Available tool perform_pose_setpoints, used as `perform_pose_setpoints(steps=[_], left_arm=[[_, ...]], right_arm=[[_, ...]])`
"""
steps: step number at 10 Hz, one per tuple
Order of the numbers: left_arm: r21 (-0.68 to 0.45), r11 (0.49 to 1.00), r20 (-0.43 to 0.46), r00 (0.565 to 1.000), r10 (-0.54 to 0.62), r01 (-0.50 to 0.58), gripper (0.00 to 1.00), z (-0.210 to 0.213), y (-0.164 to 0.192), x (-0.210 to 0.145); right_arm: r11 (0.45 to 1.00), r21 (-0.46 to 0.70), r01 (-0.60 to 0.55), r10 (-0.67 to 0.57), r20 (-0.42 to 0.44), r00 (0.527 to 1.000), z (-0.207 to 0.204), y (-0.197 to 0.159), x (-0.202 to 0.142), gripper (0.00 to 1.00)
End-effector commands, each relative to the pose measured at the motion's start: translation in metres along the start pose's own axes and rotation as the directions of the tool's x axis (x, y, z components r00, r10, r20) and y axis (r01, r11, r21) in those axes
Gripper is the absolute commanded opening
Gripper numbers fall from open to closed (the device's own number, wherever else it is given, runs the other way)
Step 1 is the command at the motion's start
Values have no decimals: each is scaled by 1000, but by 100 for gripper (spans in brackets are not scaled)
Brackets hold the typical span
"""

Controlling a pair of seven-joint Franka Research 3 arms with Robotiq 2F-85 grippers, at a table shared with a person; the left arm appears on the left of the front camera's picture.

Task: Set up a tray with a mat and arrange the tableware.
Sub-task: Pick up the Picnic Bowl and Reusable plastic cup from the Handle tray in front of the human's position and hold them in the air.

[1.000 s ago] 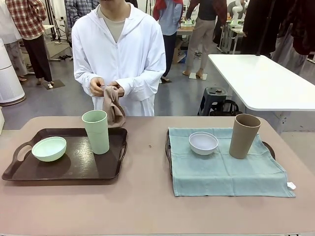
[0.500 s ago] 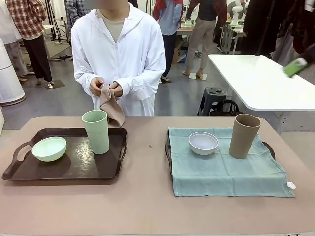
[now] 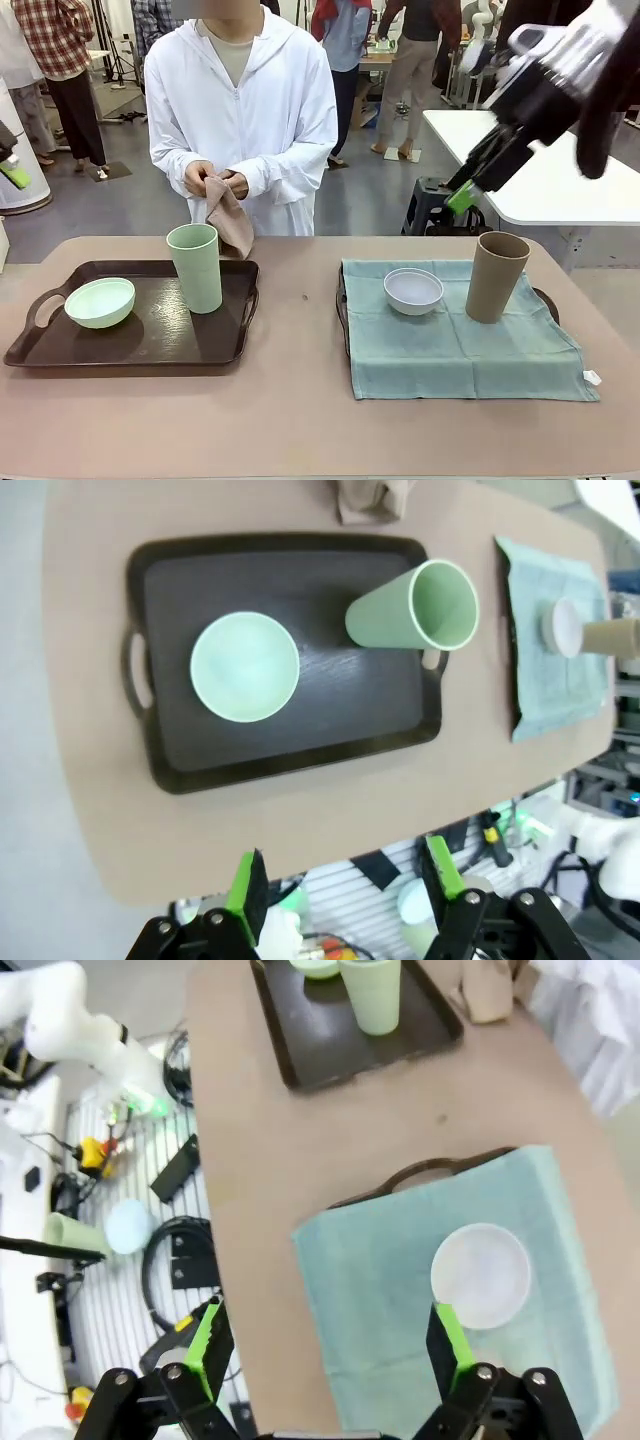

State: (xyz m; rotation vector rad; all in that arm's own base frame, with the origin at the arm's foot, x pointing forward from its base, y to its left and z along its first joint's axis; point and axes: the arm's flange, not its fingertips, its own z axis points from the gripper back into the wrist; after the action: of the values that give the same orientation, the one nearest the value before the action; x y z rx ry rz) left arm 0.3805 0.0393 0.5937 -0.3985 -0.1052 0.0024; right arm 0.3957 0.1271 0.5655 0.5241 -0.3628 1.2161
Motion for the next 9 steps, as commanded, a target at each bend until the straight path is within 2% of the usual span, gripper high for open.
perform_pose_setpoints(steps=[1, 2, 3, 4, 7, 8, 9], left_arm=[[64, 997, -42, 998, 45, -42, 81, -4, -9, 15], [94, 994, -42, 997, 68, -64, 81, -9, -10, 19], [13, 1000, -20, 1000, 14, -14, 81, -7, -2, 8], [13, 1000, -20, 1000, 14, -14, 81, -7, -2, 8], [13, 1000, -20, 1000, 14, -14, 81, -7, -2, 8], [28, 999, -21, 999, 32, -32, 81, -7, -2, 11], [15, 1000, -68, 997, 22, -21, 81, -21, -1, 26]], right_arm=[[999, -43, -15, 14, -25, 1000, -23, -20, 9, 100], [999, -47, 4, -4, -2, 1000, -26, -25, 13, 100], [998, -15, 56, -56, 31, 998, -9, -27, -2, 100], [1000, -18, -3, 3, -18, 1000, -30, -20, 8, 100], [1000, -23, 11, -11, -11, 1000, -28, -26, 5, 100], [982, -120, -145, 153, 60, 986, -34, -29, 9, 100], [943, -159, -292, 303, 49, 952, -60, -38, 25, 100]])
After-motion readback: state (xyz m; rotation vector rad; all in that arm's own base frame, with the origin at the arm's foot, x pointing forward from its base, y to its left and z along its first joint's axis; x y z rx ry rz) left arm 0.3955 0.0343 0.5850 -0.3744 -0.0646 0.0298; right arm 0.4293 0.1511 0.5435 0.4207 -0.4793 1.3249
